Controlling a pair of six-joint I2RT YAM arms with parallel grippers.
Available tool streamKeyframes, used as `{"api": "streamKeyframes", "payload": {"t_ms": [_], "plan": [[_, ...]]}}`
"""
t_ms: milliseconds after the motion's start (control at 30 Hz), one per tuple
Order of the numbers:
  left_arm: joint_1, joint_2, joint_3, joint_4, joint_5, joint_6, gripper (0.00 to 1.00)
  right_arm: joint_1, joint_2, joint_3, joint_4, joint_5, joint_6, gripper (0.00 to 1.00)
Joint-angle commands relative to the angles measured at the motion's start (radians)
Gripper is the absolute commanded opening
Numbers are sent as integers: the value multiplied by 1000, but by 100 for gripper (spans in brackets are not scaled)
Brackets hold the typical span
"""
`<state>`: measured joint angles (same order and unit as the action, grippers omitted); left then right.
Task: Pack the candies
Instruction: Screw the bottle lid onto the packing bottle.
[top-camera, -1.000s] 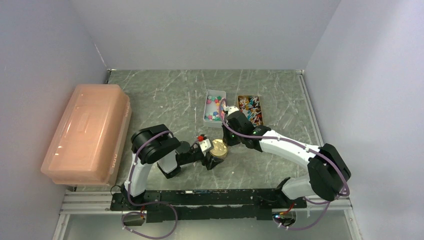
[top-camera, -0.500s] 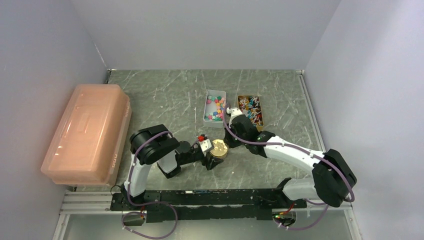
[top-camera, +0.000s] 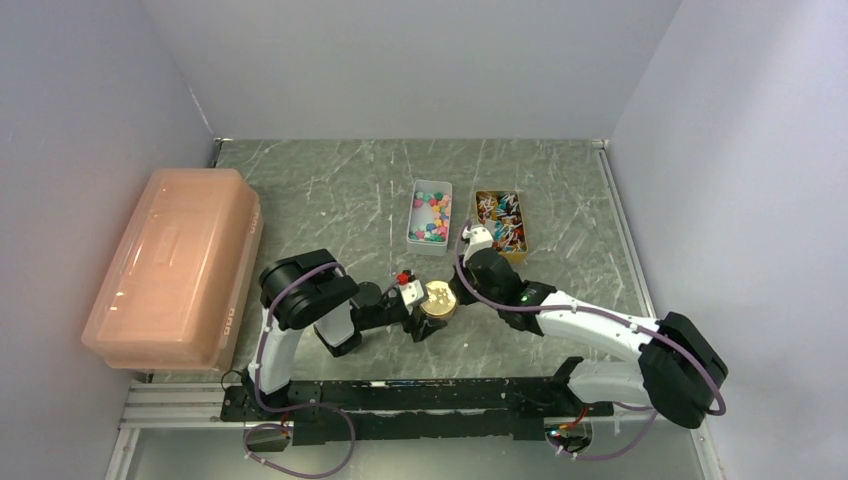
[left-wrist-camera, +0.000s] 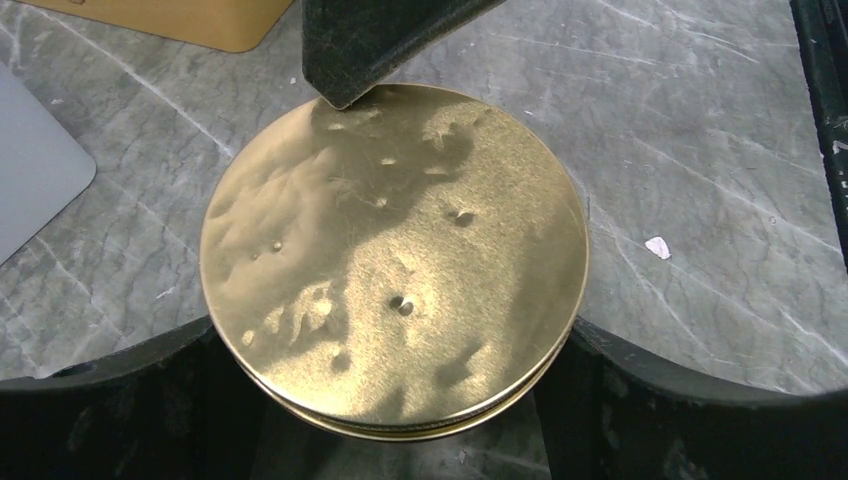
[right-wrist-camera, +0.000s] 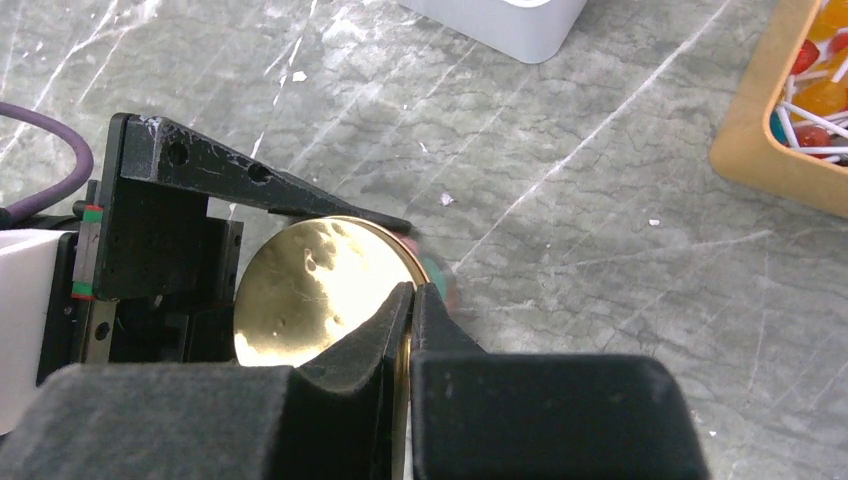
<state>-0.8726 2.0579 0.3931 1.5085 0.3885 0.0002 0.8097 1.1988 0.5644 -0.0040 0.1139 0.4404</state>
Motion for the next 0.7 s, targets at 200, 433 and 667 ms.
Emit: {"api": "streamKeyframes", "payload": {"t_ms": [200,433,667], "plan": [[12,47,42,-250,-106,-95,33,224,-47,-129,-122,-190,234,0],[15,37,42,-277,-142,-92,32,274,-112,-189,-97,-200,309,0],[17,31,48,-296,-160,-89,32,330,-161,-212,-98,-189,368,0]]}}
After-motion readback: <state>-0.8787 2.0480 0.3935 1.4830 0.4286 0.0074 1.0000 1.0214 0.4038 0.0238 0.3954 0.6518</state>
